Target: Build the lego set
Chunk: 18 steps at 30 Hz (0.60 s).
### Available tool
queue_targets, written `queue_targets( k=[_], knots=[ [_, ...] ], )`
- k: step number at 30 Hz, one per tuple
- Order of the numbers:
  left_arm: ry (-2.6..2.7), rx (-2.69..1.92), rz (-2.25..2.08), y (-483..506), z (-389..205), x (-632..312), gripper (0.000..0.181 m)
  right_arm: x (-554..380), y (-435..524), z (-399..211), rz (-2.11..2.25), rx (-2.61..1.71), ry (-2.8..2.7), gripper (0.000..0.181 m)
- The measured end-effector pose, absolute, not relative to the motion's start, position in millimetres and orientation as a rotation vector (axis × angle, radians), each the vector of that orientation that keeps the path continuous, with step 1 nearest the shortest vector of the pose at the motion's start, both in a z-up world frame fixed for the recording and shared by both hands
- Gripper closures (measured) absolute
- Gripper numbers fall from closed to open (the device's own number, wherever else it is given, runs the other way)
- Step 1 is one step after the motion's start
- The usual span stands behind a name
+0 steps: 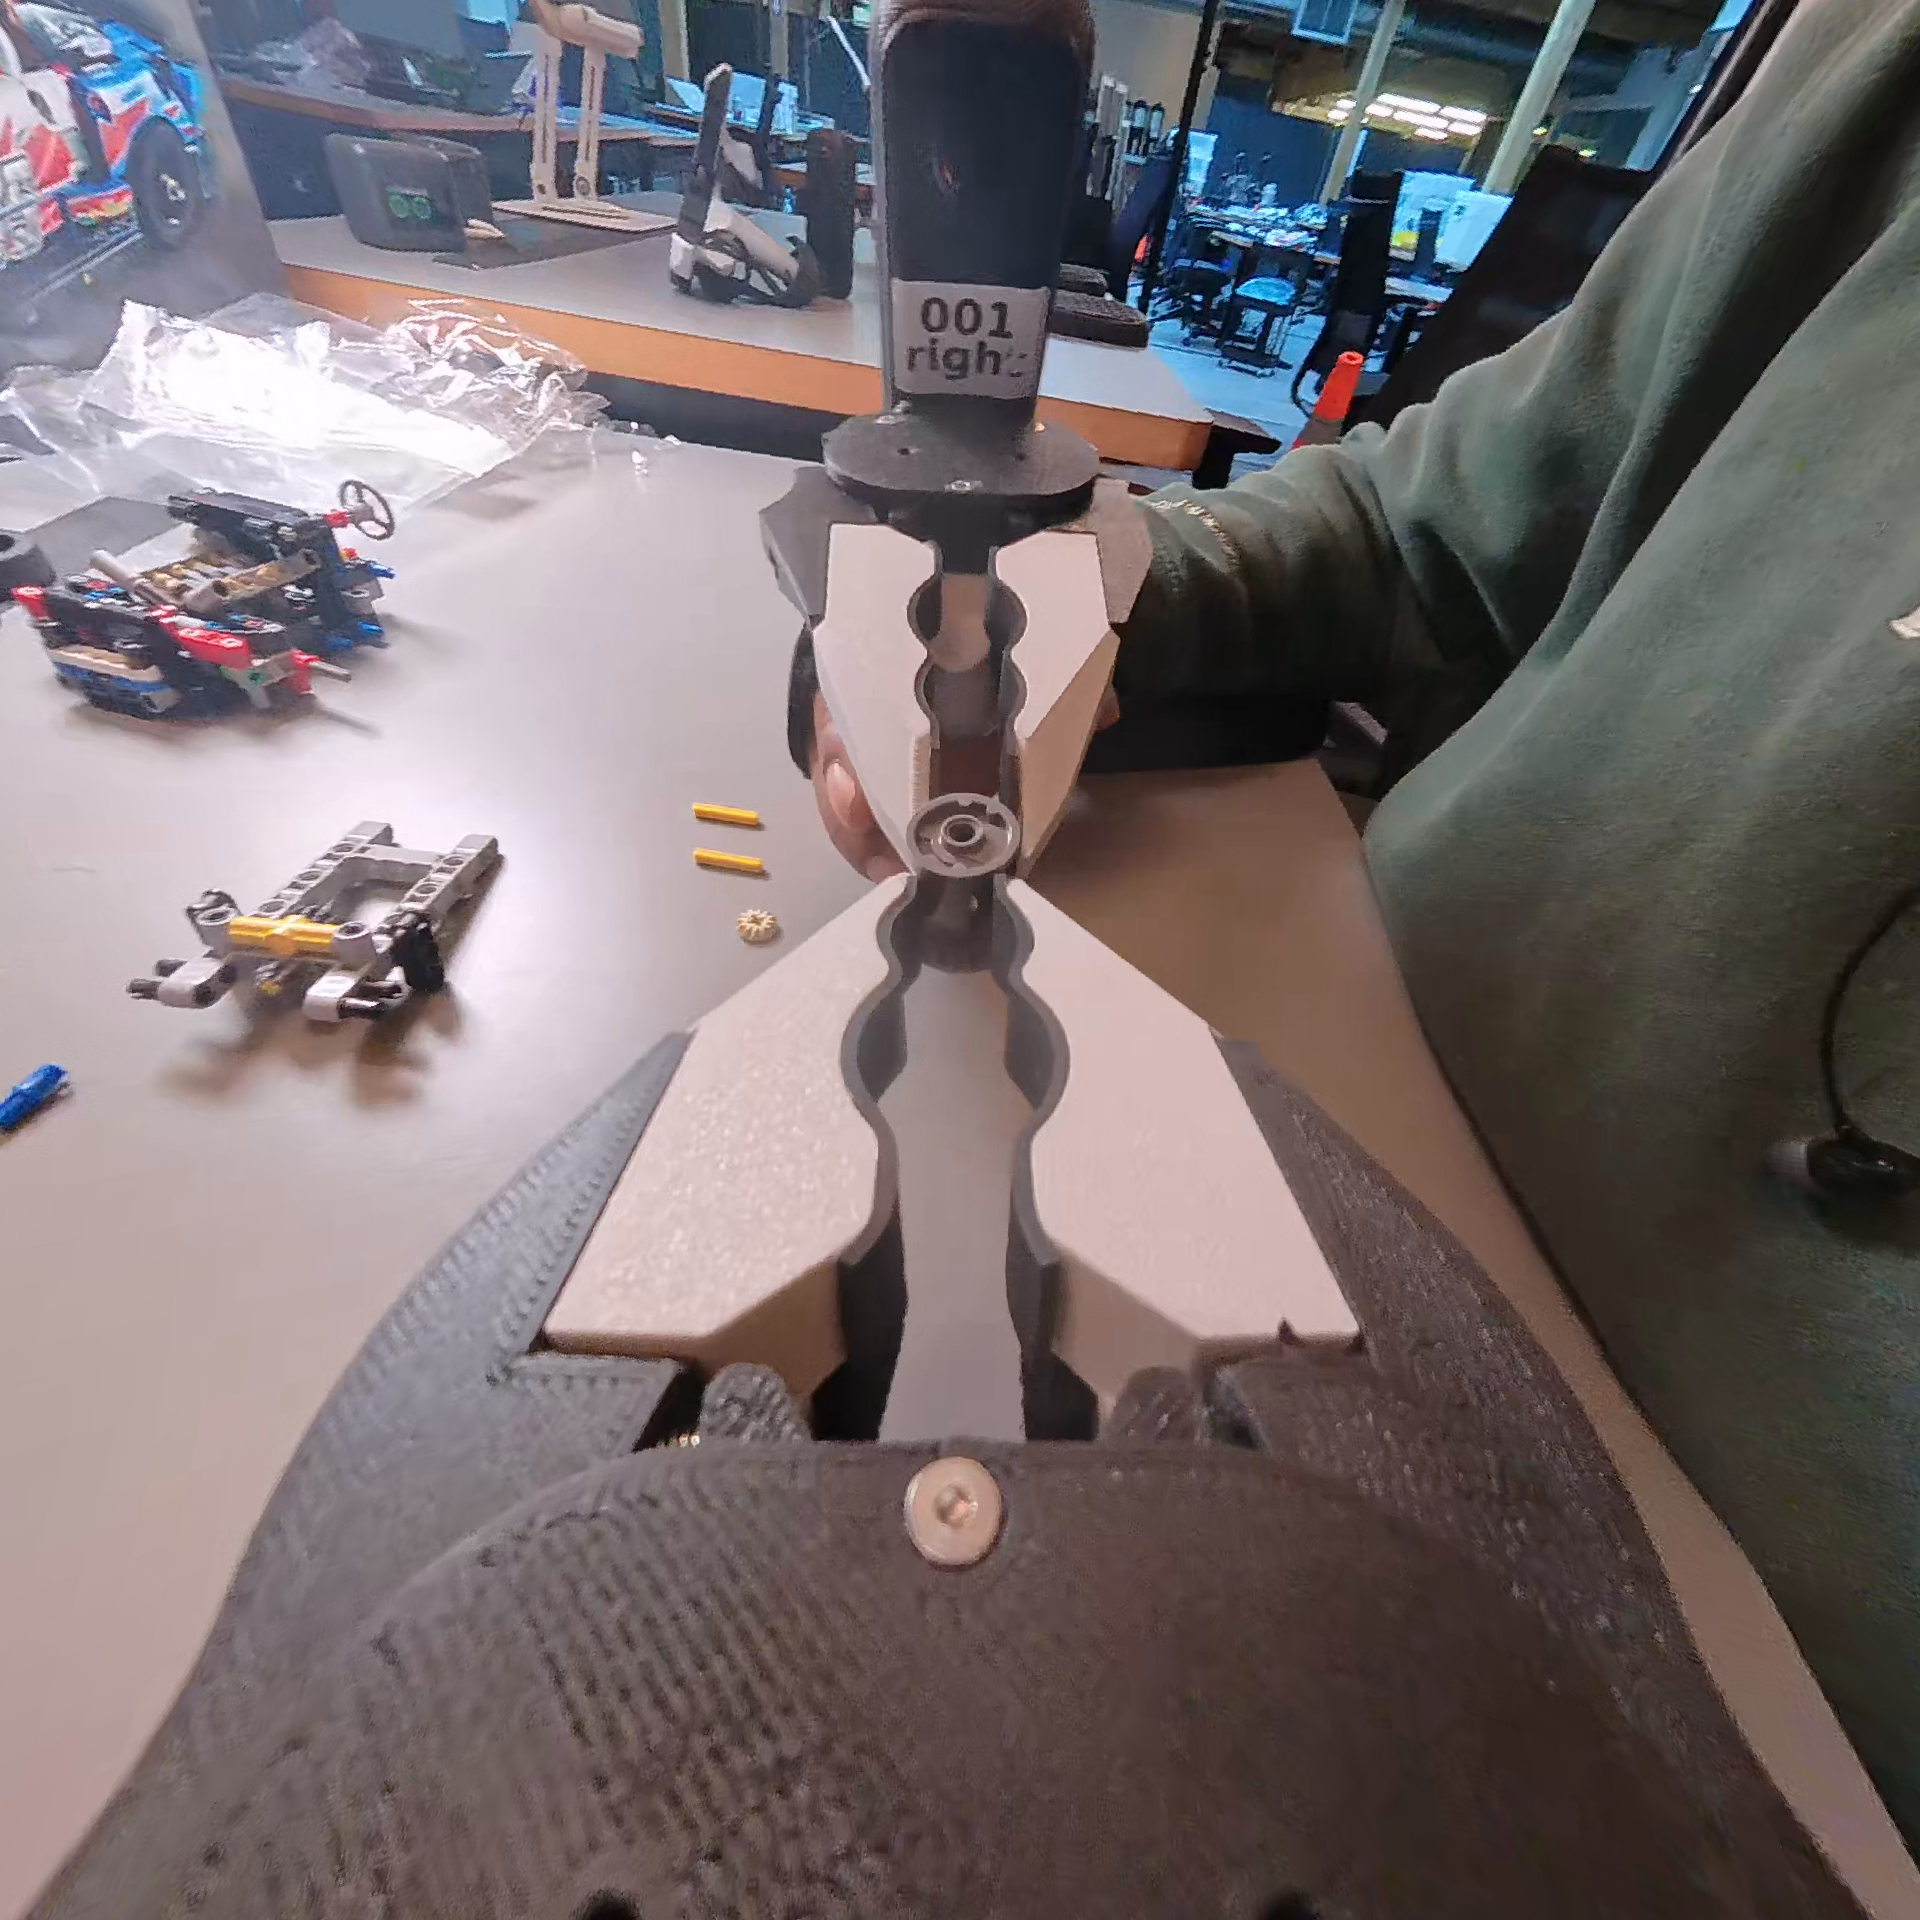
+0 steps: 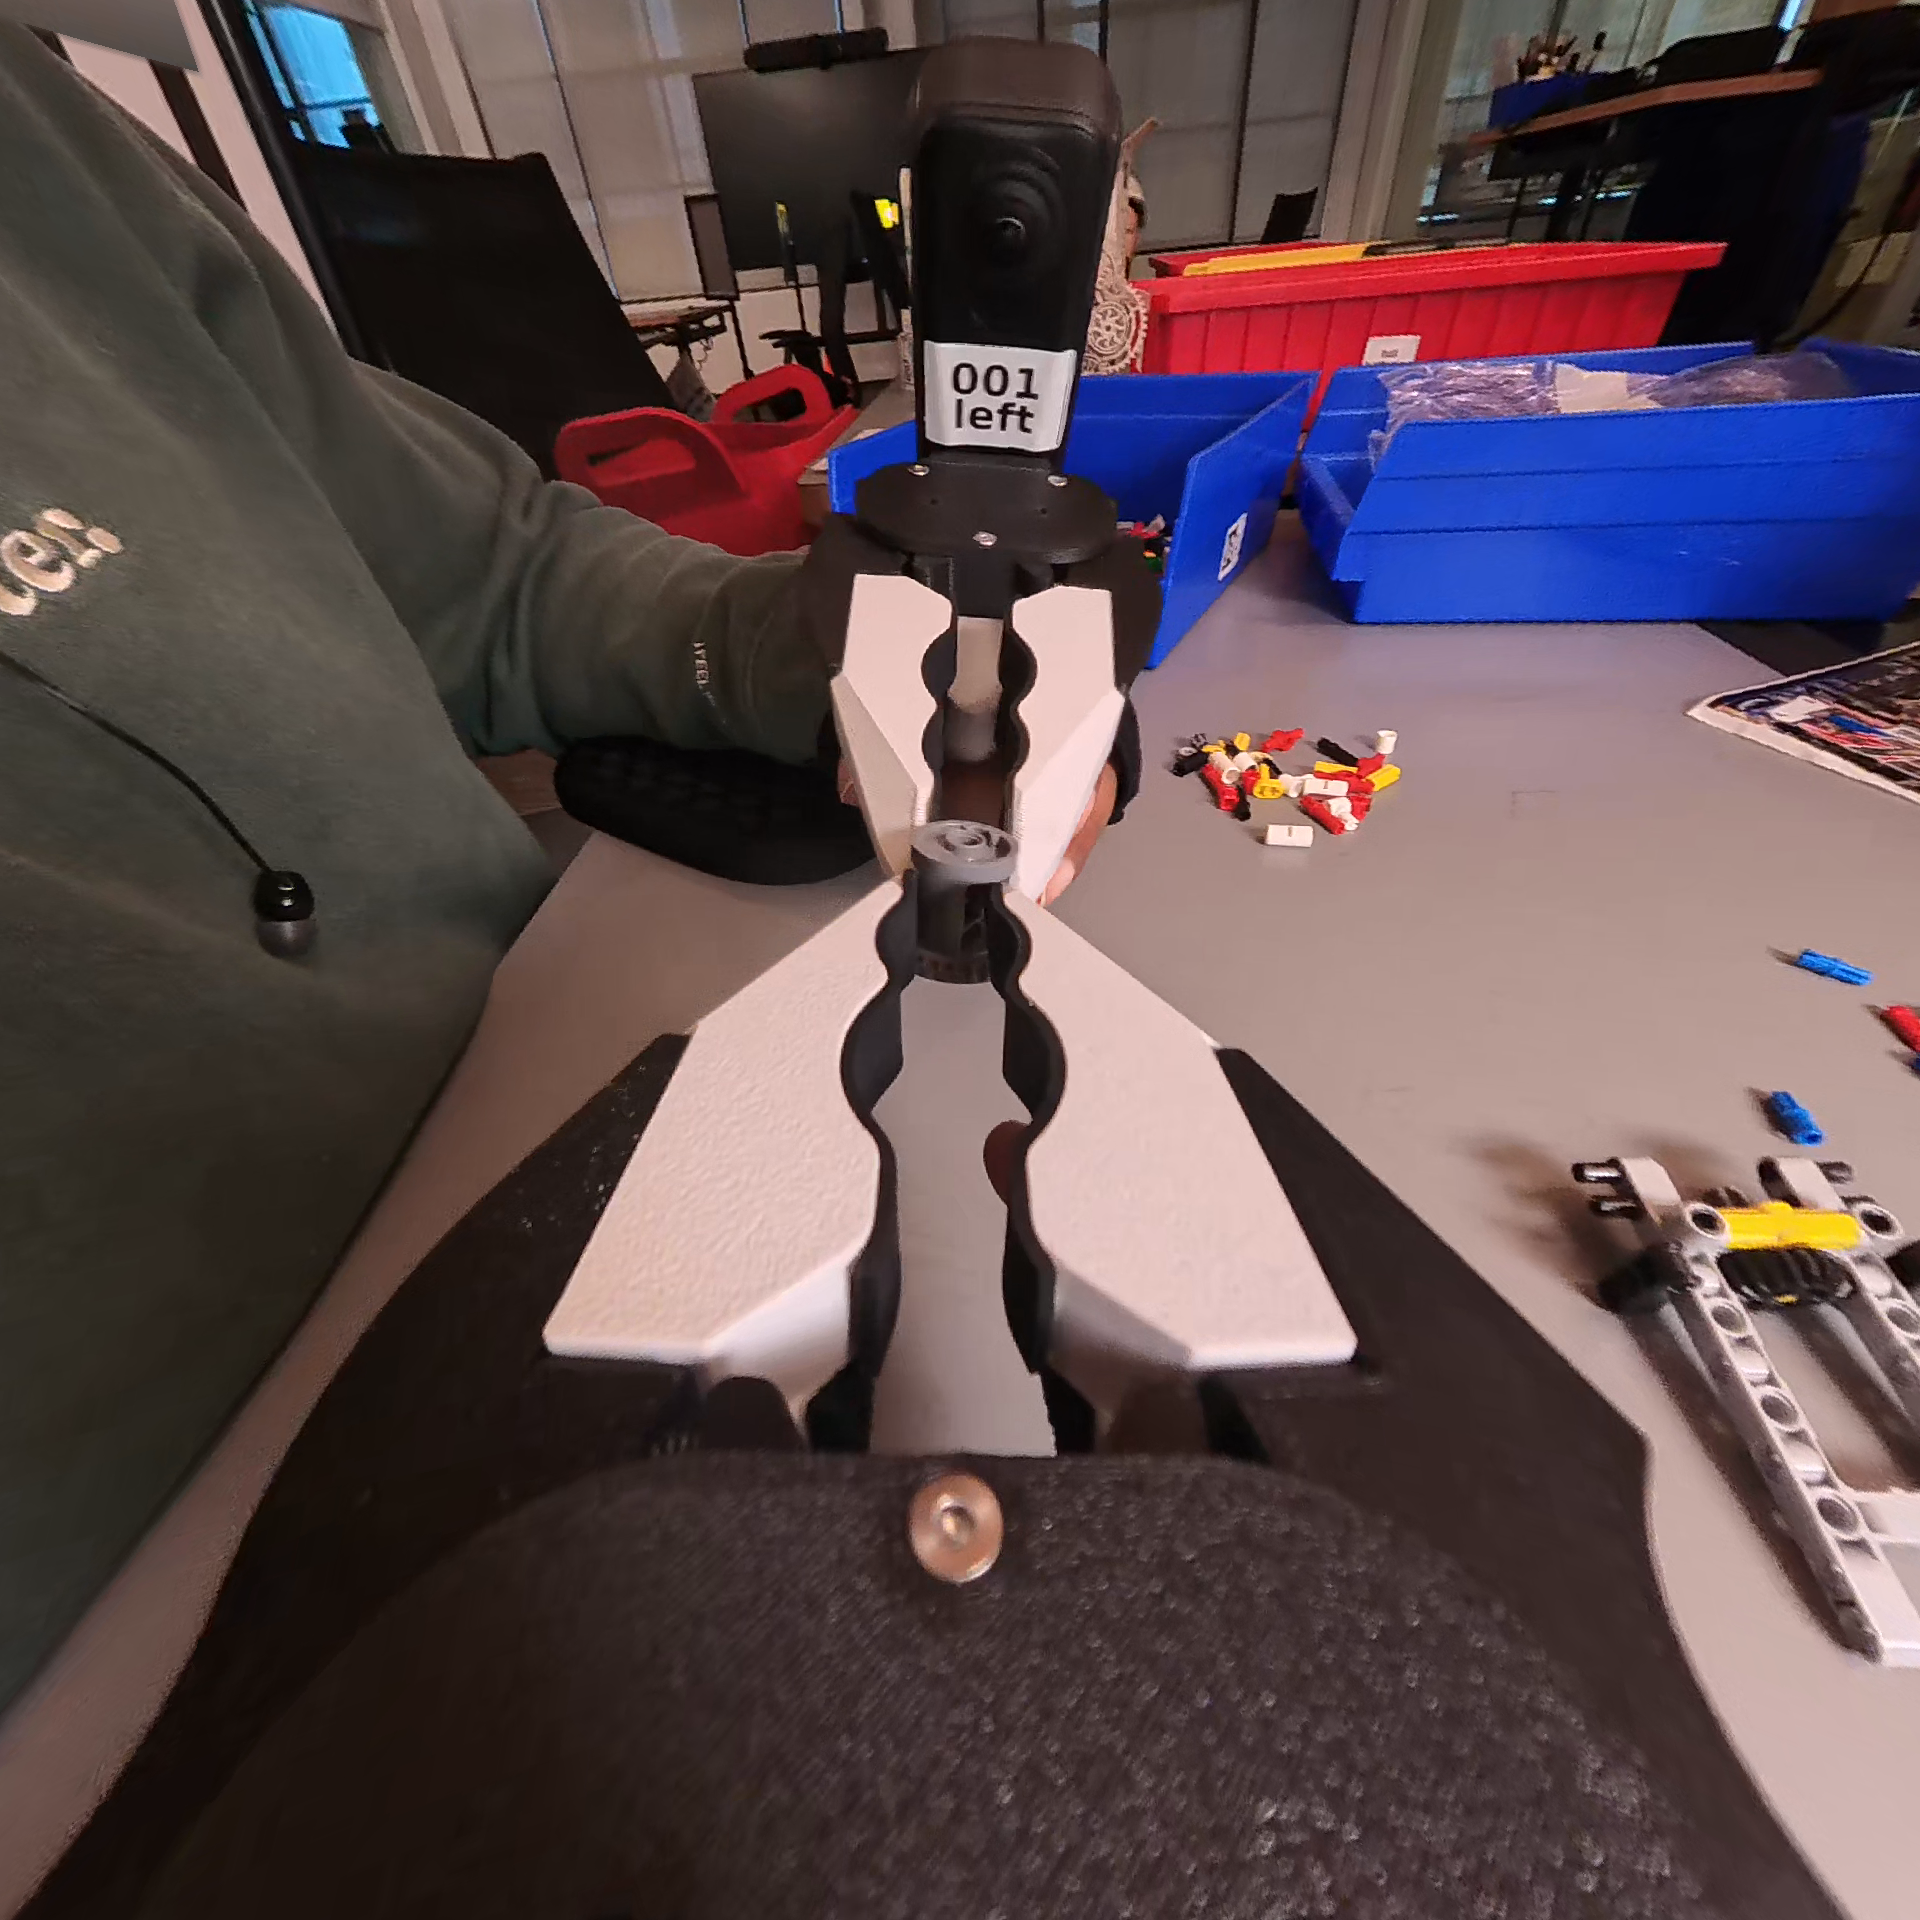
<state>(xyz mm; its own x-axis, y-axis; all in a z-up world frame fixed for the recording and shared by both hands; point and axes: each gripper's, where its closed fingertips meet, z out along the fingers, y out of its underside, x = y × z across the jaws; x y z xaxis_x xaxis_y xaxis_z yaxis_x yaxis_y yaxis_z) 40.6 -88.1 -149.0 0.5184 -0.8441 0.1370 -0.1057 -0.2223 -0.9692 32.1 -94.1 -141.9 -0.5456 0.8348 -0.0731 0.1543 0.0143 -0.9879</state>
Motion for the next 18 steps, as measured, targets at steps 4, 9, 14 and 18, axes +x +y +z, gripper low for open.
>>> queue_targets(
  k=[4,9,14,18],
  knots=[
    [0.798,-1.677,-0.764,-81.4,-149.8,33.1,0.172,28.0,-84.4,-143.2,1.499,-1.049,-1.703,0.167],
    [0.721,-1.771,-0.542,-60.6,-162.5,4.7,0.175,24.6,-60.8,-138.1,1.418,-1.112,-1.604,0.161],
    [0.63,-1.977,-0.386,-45.7,-195.8,-28.1,0.175,24.5,-48.3,-136.7,1.359,-1.14,-1.559,0.161],
    [0.641,-2.088,-0.371,-47.0,-217.9,-31.2,0.175,23.9,-46.2,-138.7,1.329,-1.15,-1.558,0.162]
  ],
)
